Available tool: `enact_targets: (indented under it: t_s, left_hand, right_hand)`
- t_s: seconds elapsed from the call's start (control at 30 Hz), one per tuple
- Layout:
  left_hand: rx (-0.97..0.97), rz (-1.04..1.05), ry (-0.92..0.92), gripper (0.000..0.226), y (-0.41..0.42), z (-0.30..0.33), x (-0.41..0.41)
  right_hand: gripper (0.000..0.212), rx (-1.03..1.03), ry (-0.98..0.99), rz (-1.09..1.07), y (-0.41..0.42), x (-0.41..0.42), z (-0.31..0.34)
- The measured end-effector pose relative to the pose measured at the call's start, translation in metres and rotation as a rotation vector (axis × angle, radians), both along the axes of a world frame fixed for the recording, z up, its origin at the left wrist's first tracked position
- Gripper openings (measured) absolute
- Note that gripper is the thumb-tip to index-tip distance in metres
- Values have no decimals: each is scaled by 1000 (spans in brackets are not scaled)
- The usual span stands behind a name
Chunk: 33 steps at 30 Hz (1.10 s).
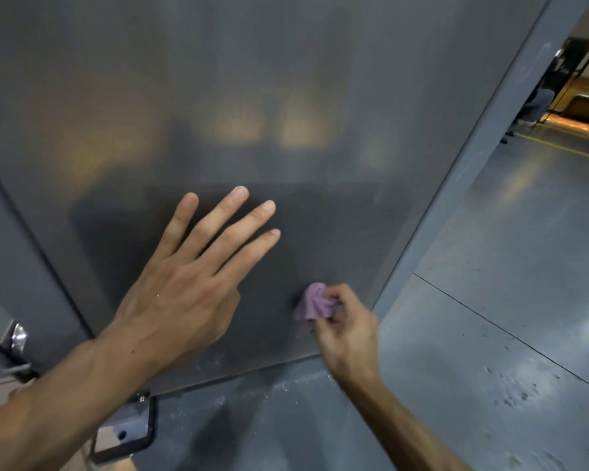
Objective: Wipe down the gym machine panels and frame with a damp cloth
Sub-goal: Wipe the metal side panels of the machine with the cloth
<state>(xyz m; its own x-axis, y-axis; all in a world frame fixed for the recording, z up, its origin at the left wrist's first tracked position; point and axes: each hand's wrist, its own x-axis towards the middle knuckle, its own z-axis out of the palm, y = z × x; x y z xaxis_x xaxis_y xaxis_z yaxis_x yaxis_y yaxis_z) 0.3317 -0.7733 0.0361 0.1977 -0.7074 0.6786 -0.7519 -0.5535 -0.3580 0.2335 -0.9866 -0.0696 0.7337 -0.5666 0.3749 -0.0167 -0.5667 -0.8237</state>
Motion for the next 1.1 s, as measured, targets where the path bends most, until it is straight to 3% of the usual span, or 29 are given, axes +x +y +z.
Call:
enact_targets:
  t_s: [0.07,0.23,0.33,0.47,0.57,0.87,1.1]
  left_hand:
    - [-5,-2,0,80,-1,-1,0]
    - [-4,-13,-15,82,1,-2,3]
    - [-7,-8,-26,79,0,-2,3]
    - [-22,-1,-20,78,-3,-3,2]
    - [-13,-4,-25,78,-1,-3,3]
    - [7,-28,6,78,6,2,1]
    - [14,-55,37,78,20,1,0]
  right_hand:
    - [20,-88,-45,115,29,9,7]
    - [20,-219,-59,165,36,10,21]
    - [12,-154,-44,106,3,-3,28]
    - [29,-97,100,-195,-60,-18,30]
    - [24,54,108,-314,-88,-32,29]
    - [21,351,6,-336,-91,-22,19]
    - [17,303,33,-494,-83,-13,13]
